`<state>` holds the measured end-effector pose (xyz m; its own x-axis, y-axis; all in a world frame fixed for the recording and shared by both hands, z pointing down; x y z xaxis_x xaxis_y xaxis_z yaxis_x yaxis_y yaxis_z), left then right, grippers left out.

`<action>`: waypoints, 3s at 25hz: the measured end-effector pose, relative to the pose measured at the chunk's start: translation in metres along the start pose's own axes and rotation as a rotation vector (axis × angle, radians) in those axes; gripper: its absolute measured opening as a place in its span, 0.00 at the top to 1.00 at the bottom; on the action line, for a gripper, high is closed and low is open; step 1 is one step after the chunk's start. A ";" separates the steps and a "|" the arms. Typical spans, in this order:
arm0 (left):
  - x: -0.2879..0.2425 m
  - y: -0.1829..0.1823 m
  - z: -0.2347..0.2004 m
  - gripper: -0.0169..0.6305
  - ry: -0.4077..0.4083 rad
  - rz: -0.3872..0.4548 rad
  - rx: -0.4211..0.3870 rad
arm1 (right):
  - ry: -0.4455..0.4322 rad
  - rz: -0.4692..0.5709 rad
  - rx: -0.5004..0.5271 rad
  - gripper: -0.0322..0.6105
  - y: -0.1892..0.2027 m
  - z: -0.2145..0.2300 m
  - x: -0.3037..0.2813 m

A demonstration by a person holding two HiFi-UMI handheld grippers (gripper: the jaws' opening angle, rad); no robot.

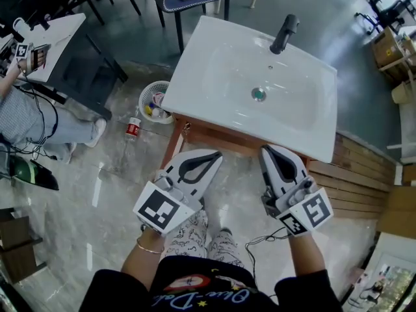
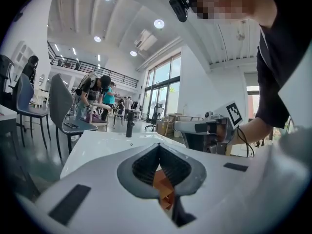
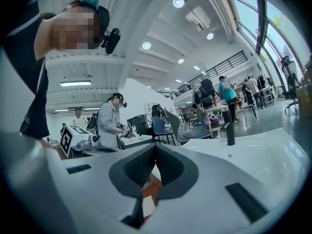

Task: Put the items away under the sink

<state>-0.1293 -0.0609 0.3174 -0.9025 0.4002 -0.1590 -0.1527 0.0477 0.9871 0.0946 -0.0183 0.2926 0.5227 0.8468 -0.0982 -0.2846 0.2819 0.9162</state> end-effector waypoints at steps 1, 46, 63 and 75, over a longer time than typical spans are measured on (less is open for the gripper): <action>0.002 -0.003 -0.002 0.96 0.002 0.001 -0.002 | 0.007 0.005 0.003 0.94 -0.004 -0.002 -0.002; 0.019 -0.118 0.042 0.96 0.117 0.128 -0.088 | 0.171 0.090 0.045 0.94 -0.089 -0.052 0.082; 0.006 -0.123 0.057 0.96 0.233 0.125 -0.108 | 0.145 0.020 0.069 0.94 -0.082 -0.054 0.092; 0.000 -0.123 0.054 0.96 0.254 0.133 -0.126 | 0.160 0.033 0.052 0.94 -0.080 -0.052 0.080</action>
<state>-0.0892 -0.0176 0.1966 -0.9872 0.1532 -0.0438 -0.0610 -0.1095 0.9921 0.1174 0.0506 0.1912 0.3781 0.9173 -0.1246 -0.2554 0.2327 0.9384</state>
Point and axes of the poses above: the fingertips, and each gripper's own axes: x backward along the fingers, z to its right, y out of its underside, the point moved 10 cm from there along x, backward along the fingers, and after that the axes turned 12 degrees about -x, right-handed, at the moved point
